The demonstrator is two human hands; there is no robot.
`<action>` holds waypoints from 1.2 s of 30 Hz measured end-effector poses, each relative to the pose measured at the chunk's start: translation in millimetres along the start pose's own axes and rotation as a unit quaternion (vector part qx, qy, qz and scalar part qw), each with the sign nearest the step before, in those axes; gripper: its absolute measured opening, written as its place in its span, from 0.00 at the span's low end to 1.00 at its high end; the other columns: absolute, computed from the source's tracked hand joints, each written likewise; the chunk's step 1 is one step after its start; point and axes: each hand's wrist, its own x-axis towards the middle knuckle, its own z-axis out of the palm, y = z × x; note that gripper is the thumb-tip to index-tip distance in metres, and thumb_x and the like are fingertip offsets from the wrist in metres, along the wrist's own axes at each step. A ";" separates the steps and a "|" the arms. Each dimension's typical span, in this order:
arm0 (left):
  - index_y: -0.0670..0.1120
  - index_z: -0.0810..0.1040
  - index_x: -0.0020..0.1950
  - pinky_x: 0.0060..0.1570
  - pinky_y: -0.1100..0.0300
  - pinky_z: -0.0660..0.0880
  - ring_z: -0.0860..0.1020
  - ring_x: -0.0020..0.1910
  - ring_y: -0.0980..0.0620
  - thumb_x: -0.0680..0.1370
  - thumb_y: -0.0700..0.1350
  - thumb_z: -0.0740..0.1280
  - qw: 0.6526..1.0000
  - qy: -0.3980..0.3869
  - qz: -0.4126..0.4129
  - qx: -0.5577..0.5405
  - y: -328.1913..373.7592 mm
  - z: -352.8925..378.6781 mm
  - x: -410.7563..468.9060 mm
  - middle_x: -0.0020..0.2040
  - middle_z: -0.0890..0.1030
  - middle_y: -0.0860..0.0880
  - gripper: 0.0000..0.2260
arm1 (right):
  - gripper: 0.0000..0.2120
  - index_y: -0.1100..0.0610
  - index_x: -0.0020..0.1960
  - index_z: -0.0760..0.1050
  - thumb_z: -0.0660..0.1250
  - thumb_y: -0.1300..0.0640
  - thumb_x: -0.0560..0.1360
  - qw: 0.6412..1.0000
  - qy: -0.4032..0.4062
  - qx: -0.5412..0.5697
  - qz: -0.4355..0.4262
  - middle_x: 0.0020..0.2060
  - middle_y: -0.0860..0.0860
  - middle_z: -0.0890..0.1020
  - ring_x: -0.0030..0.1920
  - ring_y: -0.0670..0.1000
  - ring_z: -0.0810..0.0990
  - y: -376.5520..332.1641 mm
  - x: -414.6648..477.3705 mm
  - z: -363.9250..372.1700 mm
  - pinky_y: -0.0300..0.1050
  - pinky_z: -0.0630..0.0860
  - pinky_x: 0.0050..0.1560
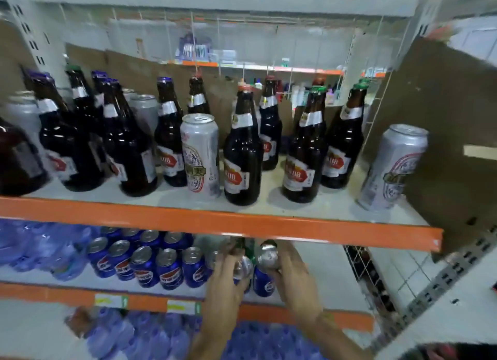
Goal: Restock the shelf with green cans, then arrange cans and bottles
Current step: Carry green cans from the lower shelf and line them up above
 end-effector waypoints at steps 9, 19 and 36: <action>0.67 0.69 0.61 0.60 0.77 0.63 0.67 0.68 0.66 0.76 0.43 0.73 0.999 -0.039 0.005 0.029 49.0 -89.9 -85.4 0.68 0.66 0.69 0.24 | 0.29 0.43 0.71 0.62 0.70 0.53 0.75 0.995 -0.069 0.070 0.010 0.65 0.44 0.74 0.60 0.51 0.78 -82.2 -79.5 -70.5 0.44 0.77 0.45; 0.61 0.70 0.64 0.49 0.60 0.74 0.77 0.56 0.56 0.70 0.49 0.76 0.994 0.007 0.033 0.104 202.9 -277.6 -85.7 0.61 0.75 0.62 0.26 | 0.22 0.43 0.60 0.66 0.72 0.57 0.72 0.992 -0.014 0.125 -0.009 0.52 0.42 0.80 0.51 0.49 0.80 -238.5 -71.3 -247.5 0.43 0.72 0.45; 0.52 0.82 0.54 0.44 0.57 0.78 0.81 0.47 0.55 0.63 0.58 0.79 0.984 0.153 -0.076 0.059 218.6 -579.3 -110.6 0.47 0.84 0.54 0.23 | 0.27 0.55 0.65 0.75 0.76 0.47 0.70 0.965 -0.006 0.256 -0.049 0.52 0.51 0.82 0.51 0.51 0.79 -489.5 -61.0 -289.8 0.45 0.74 0.50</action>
